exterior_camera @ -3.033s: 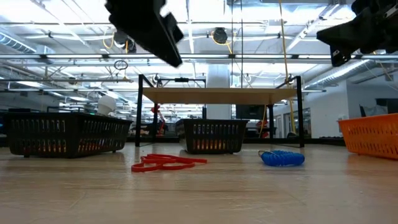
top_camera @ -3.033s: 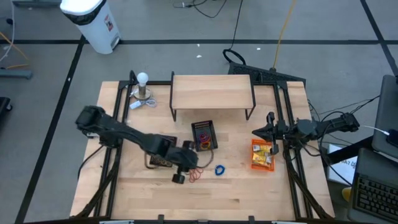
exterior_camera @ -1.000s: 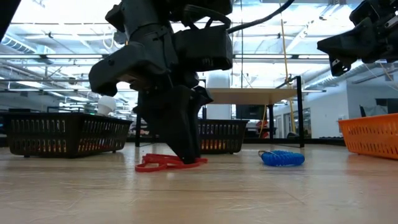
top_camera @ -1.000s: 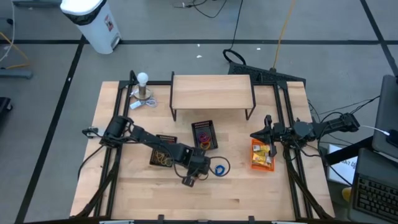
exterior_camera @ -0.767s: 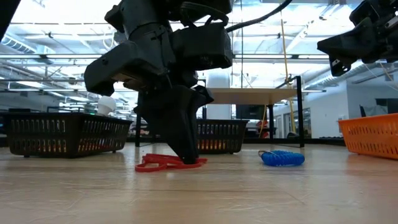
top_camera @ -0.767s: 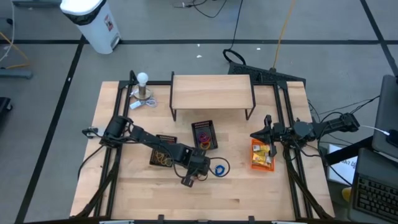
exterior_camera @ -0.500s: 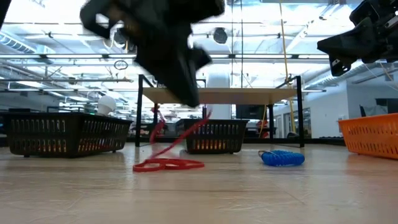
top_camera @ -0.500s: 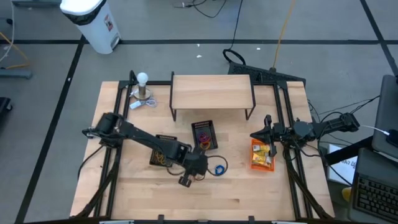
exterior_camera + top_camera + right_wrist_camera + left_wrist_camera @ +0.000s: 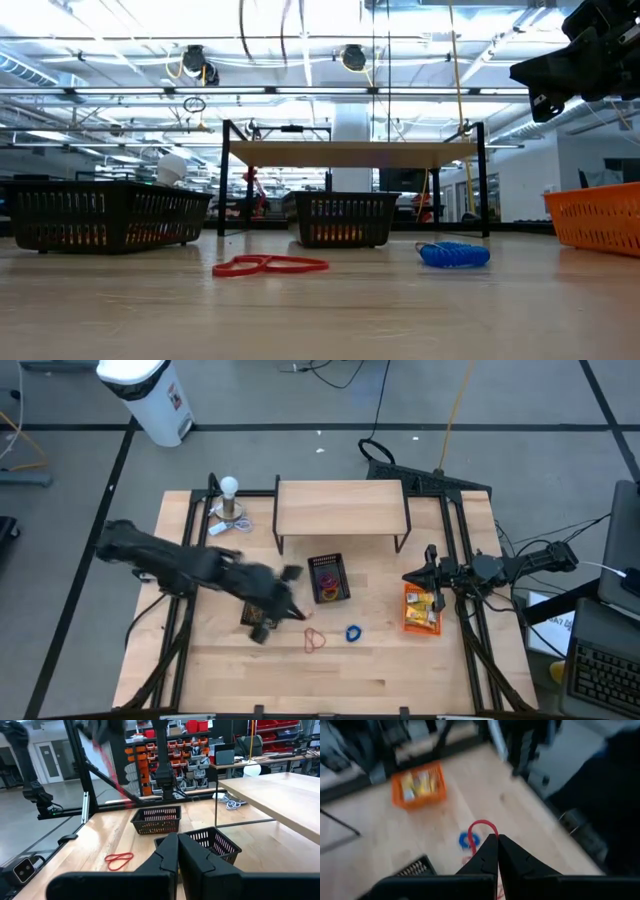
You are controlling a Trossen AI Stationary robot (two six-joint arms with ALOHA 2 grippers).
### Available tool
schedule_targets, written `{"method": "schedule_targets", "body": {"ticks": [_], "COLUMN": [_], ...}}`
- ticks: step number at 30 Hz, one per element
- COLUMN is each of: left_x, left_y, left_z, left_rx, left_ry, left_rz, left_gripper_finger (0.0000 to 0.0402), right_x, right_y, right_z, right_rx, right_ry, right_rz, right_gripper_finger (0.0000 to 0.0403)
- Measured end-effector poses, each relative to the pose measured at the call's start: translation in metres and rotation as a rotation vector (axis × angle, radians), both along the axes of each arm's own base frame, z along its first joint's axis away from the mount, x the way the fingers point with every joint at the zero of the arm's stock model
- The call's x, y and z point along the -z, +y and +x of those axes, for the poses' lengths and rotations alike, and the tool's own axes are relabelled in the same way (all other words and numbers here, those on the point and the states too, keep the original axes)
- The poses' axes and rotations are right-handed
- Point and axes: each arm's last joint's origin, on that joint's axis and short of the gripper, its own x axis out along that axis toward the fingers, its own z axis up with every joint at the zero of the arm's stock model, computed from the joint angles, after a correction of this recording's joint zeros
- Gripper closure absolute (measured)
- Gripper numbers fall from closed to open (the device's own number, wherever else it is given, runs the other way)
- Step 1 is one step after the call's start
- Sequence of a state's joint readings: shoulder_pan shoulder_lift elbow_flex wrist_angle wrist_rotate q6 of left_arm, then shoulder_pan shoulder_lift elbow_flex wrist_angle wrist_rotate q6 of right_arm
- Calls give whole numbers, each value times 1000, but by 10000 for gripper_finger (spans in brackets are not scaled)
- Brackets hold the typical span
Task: Pick & Place Office Desk Supplies
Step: Put the red rubber band into the left black bin
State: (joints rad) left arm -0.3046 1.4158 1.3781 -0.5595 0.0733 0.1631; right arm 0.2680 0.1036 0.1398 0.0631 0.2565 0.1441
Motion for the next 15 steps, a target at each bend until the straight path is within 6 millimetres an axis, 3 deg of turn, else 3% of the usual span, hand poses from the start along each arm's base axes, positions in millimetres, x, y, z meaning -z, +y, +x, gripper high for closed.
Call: {"method": "schedule_targets", "body": {"ticks": [4, 8, 11, 15], "left_x": [-38, -56, -55, -30], "left_y": [14, 34, 51, 68], "left_z": [-46, -98, -143, -186], "left_rx": [0, -92, -206, -344], "left_ry": [-143, -271, -337, -391], "left_rz": [-46, -46, -81, -154], "left_gripper_finger": [401, 401, 401, 401], "right_x": [0, 0, 0, 0], "right_y": [0, 0, 0, 0], "right_z": [0, 0, 0, 0], "right_rx": [0, 0, 0, 0], "right_ry": [0, 0, 0, 0], "right_rz": [0, 0, 1, 1], "right_gripper_finger": [403, 403, 403, 403]}}
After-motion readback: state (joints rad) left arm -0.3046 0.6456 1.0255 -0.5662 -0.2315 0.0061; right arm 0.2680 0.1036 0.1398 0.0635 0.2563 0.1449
